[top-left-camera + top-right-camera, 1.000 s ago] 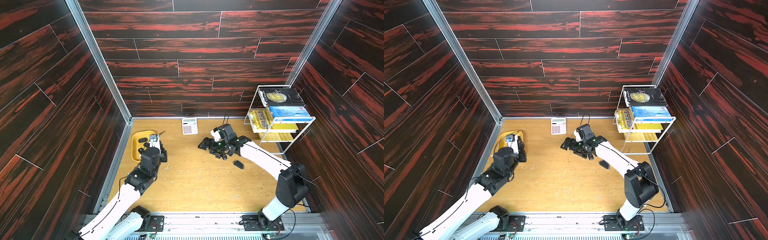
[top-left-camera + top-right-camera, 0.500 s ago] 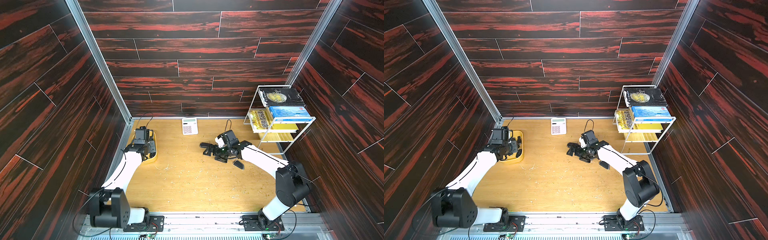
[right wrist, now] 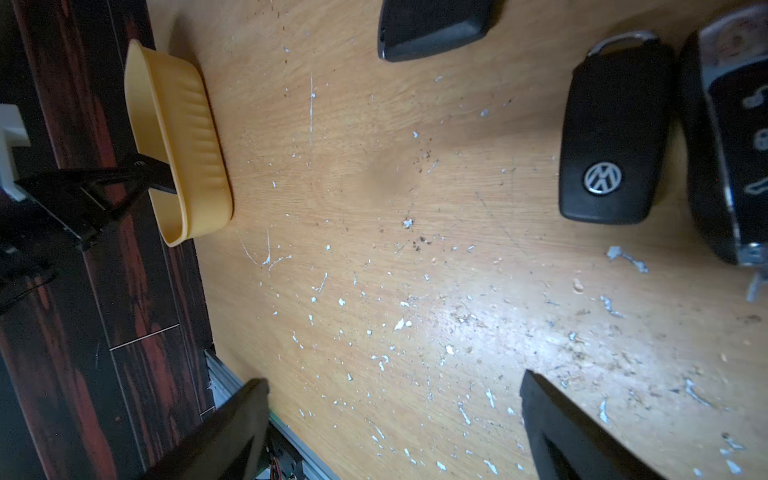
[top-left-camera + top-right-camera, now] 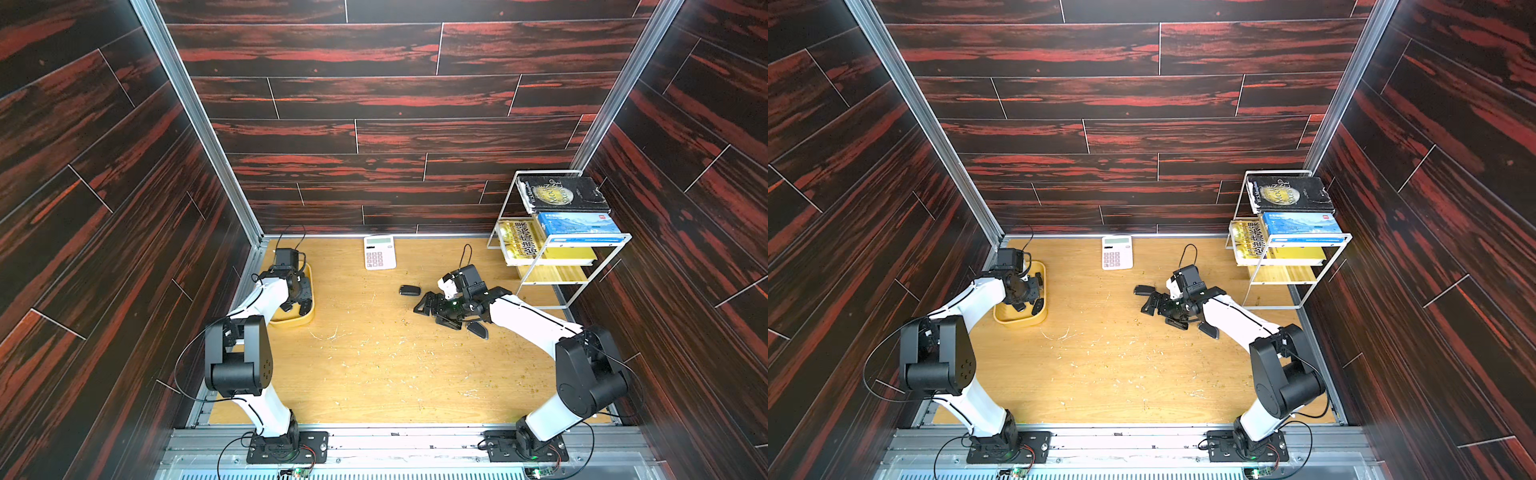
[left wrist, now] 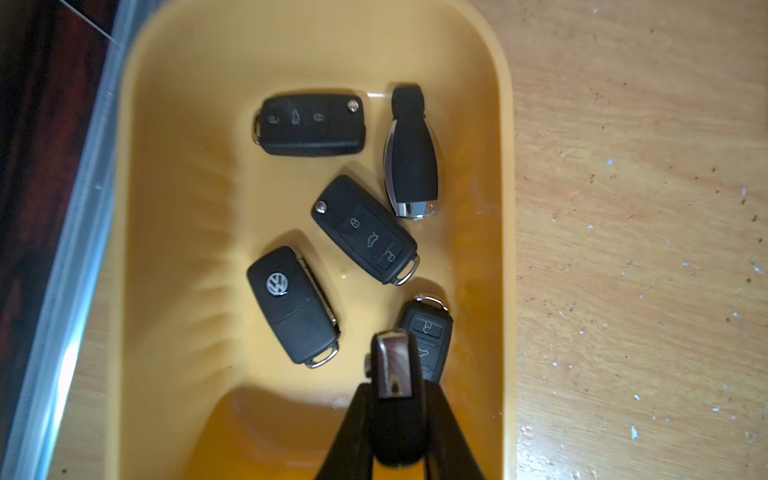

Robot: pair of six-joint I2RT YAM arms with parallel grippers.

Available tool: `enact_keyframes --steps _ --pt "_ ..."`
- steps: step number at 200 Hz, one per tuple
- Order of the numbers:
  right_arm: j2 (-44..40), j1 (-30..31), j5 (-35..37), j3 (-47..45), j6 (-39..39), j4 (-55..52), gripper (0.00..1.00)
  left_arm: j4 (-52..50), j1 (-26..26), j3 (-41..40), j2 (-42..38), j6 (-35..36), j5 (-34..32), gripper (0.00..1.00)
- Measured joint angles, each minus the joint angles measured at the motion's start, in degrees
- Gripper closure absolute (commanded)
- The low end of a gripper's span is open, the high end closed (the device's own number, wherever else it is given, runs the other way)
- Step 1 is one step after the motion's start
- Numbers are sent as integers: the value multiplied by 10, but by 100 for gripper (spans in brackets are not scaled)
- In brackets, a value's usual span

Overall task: Place the car key into the storage box
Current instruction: Place the car key in the storage box.

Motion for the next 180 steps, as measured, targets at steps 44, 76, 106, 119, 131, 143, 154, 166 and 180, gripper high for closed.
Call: enact_keyframes --steps 44,76,106,119,131,143,154,166,180 --pt "-7 -10 -3 -10 -5 0 2 -20 0 34 47 -5 46 100" --pt "-19 -14 -3 -13 -6 0 1 -26 0 36 56 -10 69 100" --pt "-33 -19 -2 -24 -7 -1 2 -34 0 41 74 -14 74 100" --pt "-37 -21 -2 -28 -7 -1 1 -35 2 47 77 -15 73 98" --pt "-37 -22 -2 -29 -7 -1 1 -43 2 51 79 -16 73 89" --pt "-38 -23 -2 -29 -7 -1 2 -50 3 55 82 -18 73 78" --pt "-38 -23 -2 -29 -7 -1 1 -54 4 57 82 -19 73 68" --pt "-38 -23 -2 -29 -7 -1 1 -60 4 57 82 -18 71 59" --pt "-38 -23 -2 -29 -7 -2 1 -66 7 57 82 -21 69 53"
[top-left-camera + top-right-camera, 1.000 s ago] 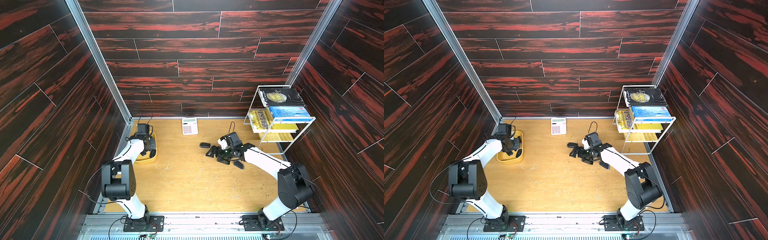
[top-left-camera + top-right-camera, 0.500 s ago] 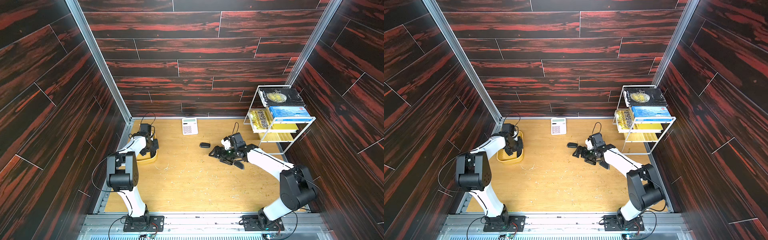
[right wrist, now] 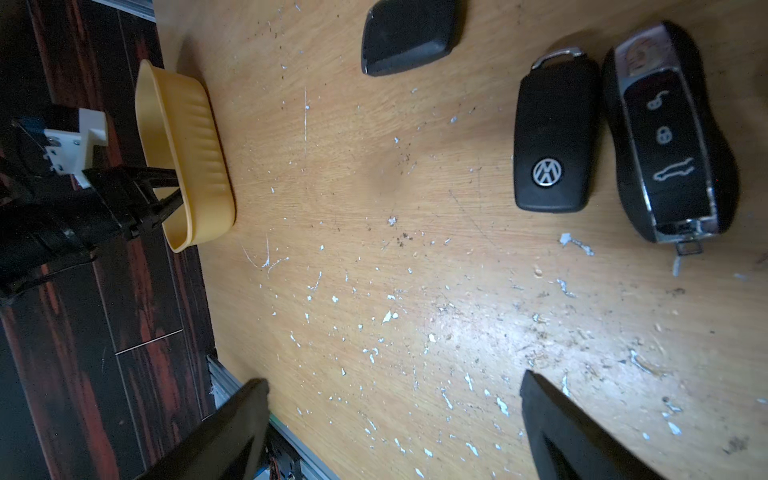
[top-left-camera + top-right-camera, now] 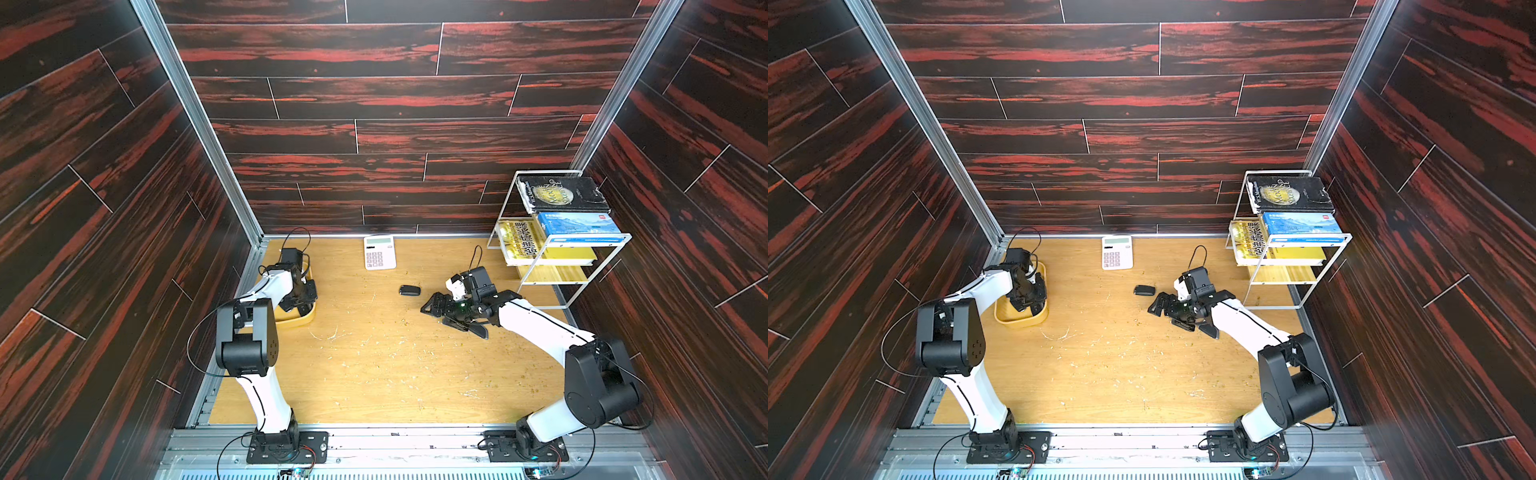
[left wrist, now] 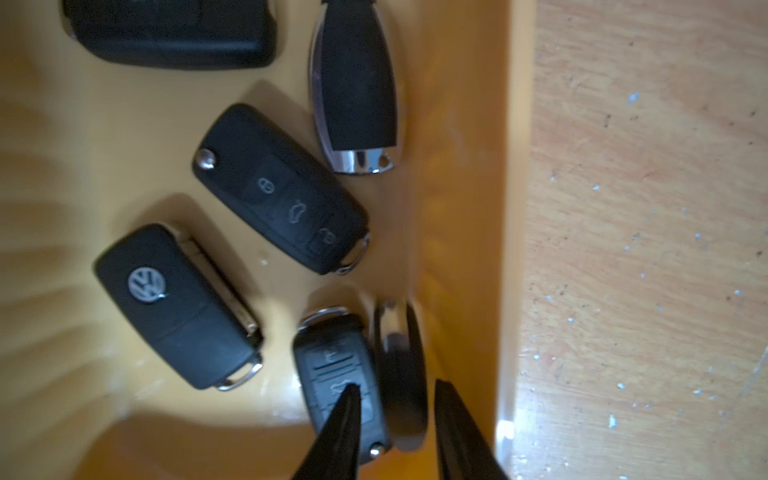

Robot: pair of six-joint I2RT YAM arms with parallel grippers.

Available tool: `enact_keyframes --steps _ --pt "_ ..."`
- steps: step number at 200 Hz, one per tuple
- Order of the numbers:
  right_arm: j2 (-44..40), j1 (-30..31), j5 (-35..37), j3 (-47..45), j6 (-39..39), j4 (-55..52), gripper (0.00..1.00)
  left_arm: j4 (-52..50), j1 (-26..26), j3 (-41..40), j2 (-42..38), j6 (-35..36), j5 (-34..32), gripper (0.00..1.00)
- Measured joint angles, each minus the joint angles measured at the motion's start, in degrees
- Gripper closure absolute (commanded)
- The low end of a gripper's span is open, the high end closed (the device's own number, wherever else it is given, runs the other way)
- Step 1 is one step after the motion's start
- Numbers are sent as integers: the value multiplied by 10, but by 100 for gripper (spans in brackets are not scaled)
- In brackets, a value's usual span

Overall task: Place the car key into the storage box
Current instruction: Place the car key in the storage box.

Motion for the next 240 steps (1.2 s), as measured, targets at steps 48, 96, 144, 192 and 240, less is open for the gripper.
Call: enact_keyframes --steps 48,96,144,192,240 --pt "0 0 0 -3 -1 -1 1 -10 9 0 -1 -5 -6 34" --pt "0 -1 0 -20 -9 0 2 -12 12 -3 -30 -8 -14 0" --pt "0 -6 5 -20 -21 -6 1 -9 12 -4 -64 -10 -14 0" --pt "0 -14 70 19 -53 -64 2 -10 12 -9 -111 -22 -10 0" --pt "11 -21 171 55 -85 -113 2 84 12 -63 -287 -94 70 0"
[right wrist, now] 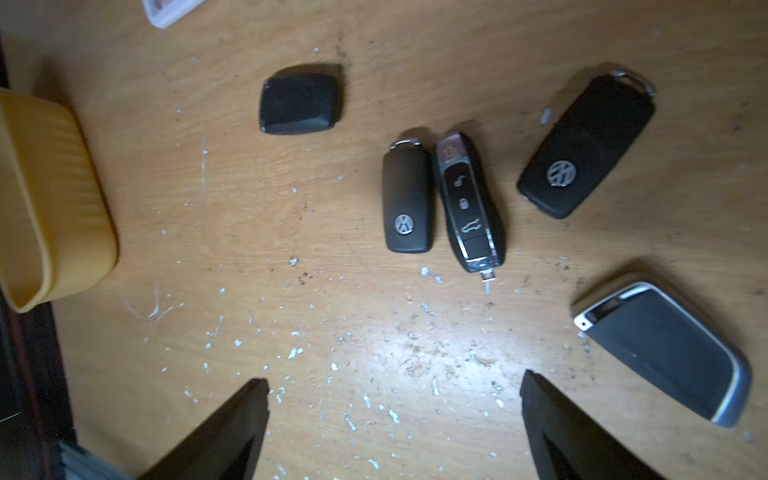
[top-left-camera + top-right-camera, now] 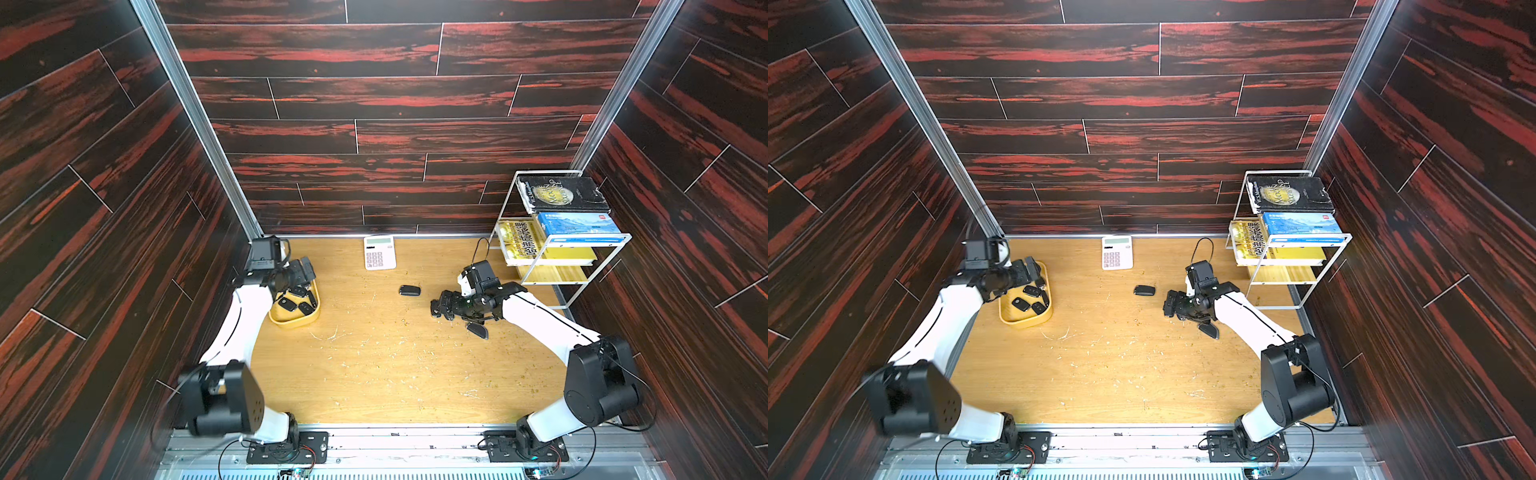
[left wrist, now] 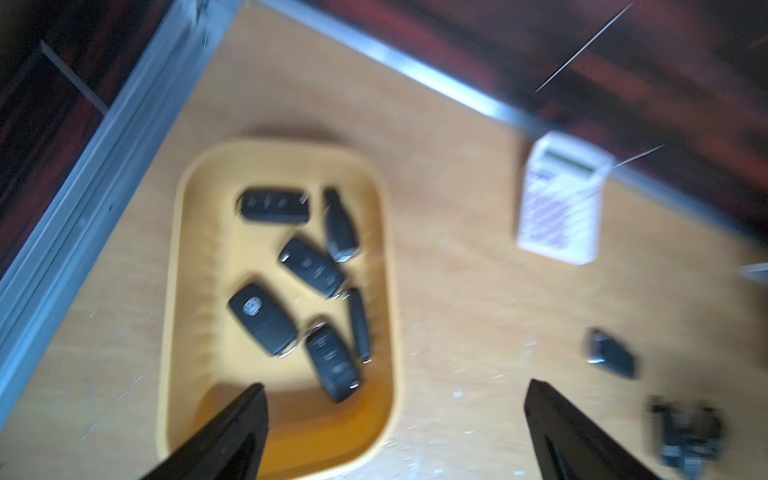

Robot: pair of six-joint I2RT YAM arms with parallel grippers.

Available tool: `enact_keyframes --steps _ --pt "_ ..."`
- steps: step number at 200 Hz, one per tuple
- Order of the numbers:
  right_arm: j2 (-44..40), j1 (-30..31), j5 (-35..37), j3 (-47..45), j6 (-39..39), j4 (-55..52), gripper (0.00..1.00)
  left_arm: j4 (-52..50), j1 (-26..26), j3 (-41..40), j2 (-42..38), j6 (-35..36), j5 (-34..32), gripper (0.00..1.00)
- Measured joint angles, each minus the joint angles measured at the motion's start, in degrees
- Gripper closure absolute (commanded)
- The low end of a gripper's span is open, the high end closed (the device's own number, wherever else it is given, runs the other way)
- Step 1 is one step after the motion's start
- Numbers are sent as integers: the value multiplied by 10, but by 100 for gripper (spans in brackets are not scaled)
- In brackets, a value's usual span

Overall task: Place the car key into the storage box
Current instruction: Place the car key in the storage box, then pick up the car key from the center of the board.

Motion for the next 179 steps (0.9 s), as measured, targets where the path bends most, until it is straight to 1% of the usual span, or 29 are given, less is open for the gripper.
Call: enact_keyframes --steps 11,25,37,62,89,99,117,152,179 --pt "10 -3 16 1 -4 -11 2 18 0 -4 -31 -28 31 0" --pt "23 -8 32 1 -5 -28 2 40 0 -4 -48 -61 77 0" --pt "31 -10 44 1 -6 -43 2 48 0 -5 -49 -85 111 0" --pt "31 -12 79 0 -5 -67 2 46 -2 -19 -45 -124 150 0" --pt "31 -12 130 0 -6 -90 2 57 -2 -43 -44 -168 233 0" --pt "31 -12 150 1 -9 -99 2 61 -5 -50 -44 -178 254 0" --pt "33 -12 184 3 -20 -116 2 67 -14 -60 -46 -185 264 0" --pt "47 -15 234 16 -64 -137 2 64 -21 -65 -67 -195 261 0" --pt "56 -17 242 28 -103 -138 2 68 -31 -65 -94 -200 249 0"
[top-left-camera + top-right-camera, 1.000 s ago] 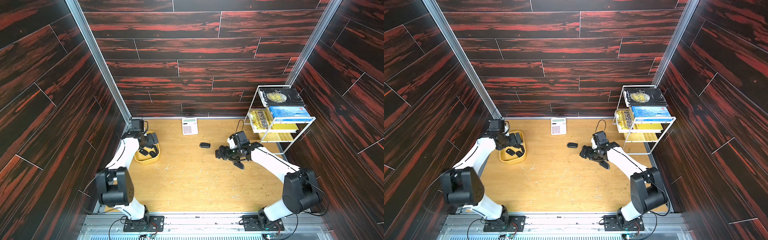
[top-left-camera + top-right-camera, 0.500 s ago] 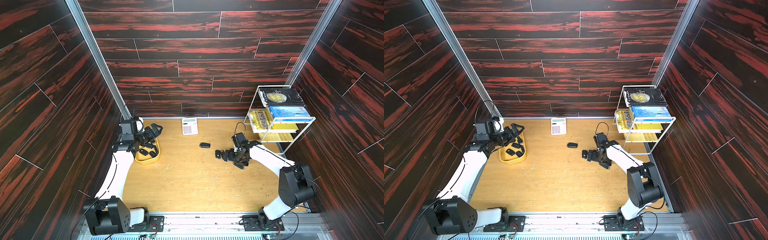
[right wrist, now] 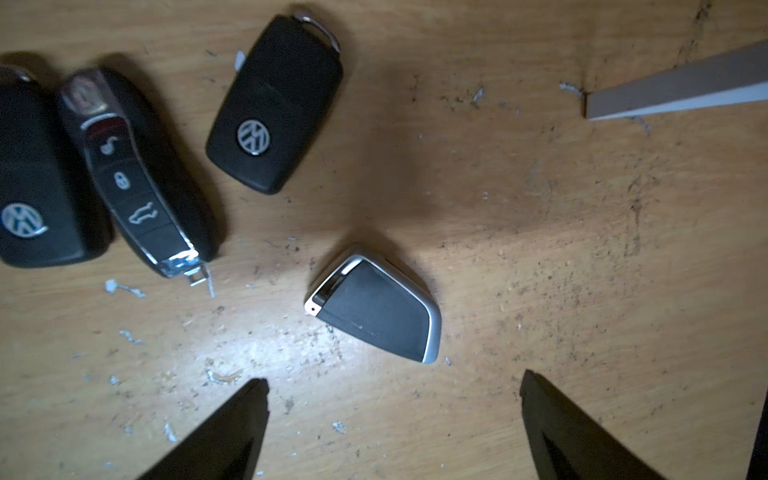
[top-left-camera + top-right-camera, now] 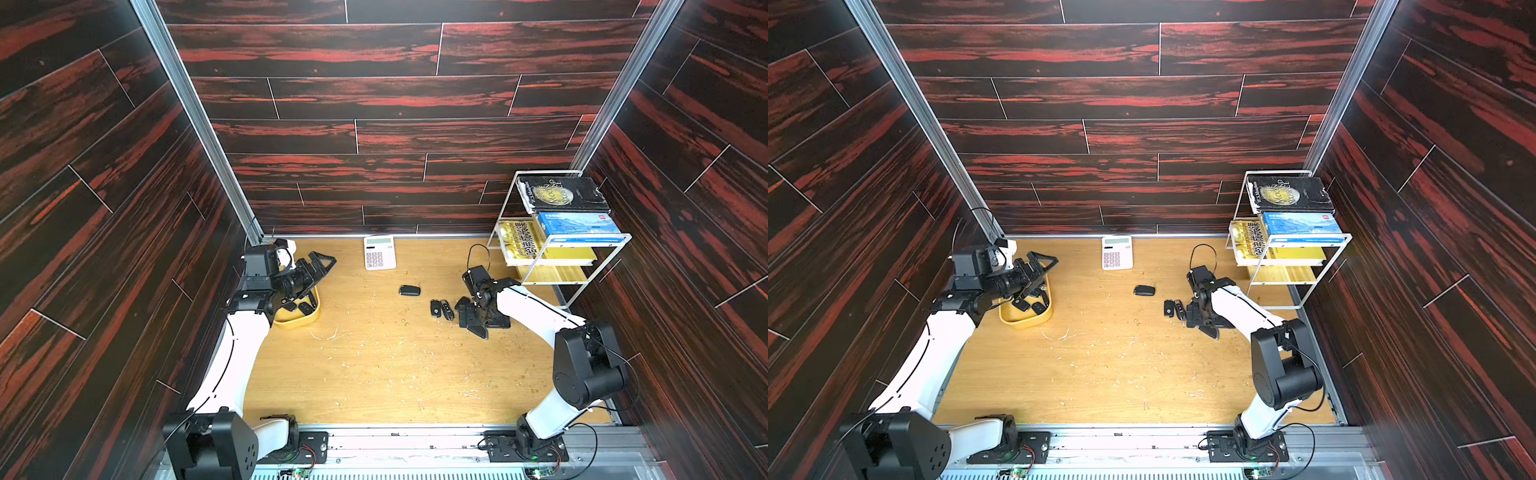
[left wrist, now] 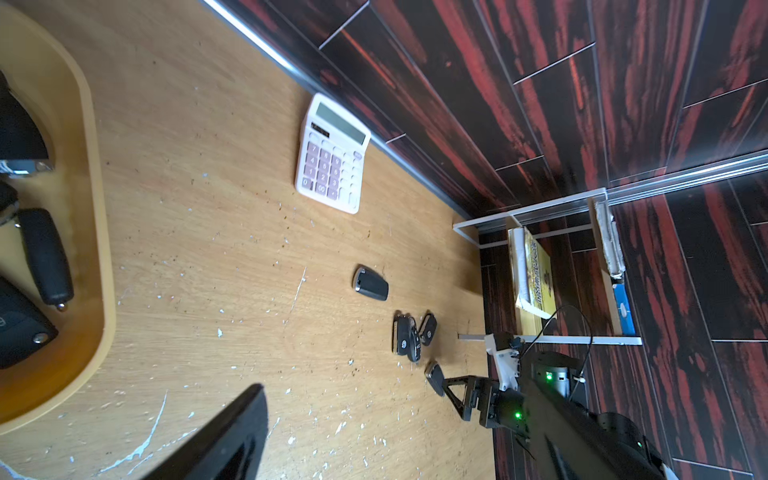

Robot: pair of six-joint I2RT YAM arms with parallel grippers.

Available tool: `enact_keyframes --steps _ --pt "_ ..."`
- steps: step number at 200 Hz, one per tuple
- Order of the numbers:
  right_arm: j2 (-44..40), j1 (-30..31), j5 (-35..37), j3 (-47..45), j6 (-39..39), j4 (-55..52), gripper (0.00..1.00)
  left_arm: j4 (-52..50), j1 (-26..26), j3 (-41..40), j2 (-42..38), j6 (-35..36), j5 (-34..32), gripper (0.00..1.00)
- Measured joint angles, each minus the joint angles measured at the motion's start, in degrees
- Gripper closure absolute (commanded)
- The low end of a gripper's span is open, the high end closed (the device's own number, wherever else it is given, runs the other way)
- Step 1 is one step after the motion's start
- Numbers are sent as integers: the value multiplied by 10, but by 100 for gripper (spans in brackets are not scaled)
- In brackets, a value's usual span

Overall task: Place the car key into the storage box
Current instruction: Pick up the car key from the center of the board.

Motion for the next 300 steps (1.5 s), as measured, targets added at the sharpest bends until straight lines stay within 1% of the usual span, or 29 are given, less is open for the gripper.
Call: enact_keyframes --steps 23,43,71,85,100,130,178,211,267,300 --pt "3 0 -12 14 -40 1 1 5 -17 -1 -2 -2 -4 0" --pt "-4 0 -19 17 -91 13 1 7 -31 -14 0 -1 -6 0" --pt "-69 0 -29 6 -168 48 1 13 -43 -43 0 5 -15 0" --pt "-82 -4 -25 30 -191 39 2 18 -47 -57 -2 10 -27 0" --pt "-64 -13 -23 64 -207 35 1 17 -49 -65 -4 14 -33 0" --pt "-28 -19 -23 59 -223 32 2 17 -50 -65 -4 23 -32 0" --pt "-18 -25 -21 -37 -238 45 3 14 -50 -65 -16 26 -30 0" --pt "-19 -33 -29 -80 -239 67 3 15 -50 -65 -18 26 -24 0" --pt "-5 -33 -47 -87 -239 109 8 15 -50 -68 -21 25 -19 0" --pt "29 -33 -58 -85 -239 123 15 18 -50 -78 -27 14 -7 0"
